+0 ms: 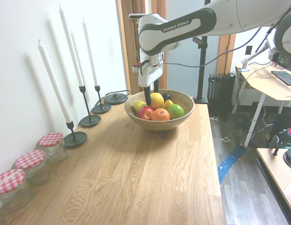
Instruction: Take pear out of the basket
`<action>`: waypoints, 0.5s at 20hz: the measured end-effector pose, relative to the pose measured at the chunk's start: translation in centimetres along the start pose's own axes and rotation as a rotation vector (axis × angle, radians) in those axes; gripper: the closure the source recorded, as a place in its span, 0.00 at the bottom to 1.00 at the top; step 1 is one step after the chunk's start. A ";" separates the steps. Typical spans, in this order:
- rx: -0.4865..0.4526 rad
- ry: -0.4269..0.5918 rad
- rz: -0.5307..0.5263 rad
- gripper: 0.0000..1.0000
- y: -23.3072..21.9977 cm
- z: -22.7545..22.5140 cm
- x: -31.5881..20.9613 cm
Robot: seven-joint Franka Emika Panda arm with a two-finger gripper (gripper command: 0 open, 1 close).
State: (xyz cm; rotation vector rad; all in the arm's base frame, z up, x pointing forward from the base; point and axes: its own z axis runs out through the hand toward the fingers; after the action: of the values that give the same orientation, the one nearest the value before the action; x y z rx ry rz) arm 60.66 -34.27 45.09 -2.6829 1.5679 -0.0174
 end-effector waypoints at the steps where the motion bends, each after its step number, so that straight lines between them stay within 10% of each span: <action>1: 0.003 -0.003 0.003 1.00 0.1 0.1 0.1; 10: 0.012 -0.018 0.019 1.00 0.6 0.6 0.3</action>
State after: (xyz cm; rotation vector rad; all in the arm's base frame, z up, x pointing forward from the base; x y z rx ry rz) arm 60.27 -34.81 44.47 -2.6516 1.5823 -0.0022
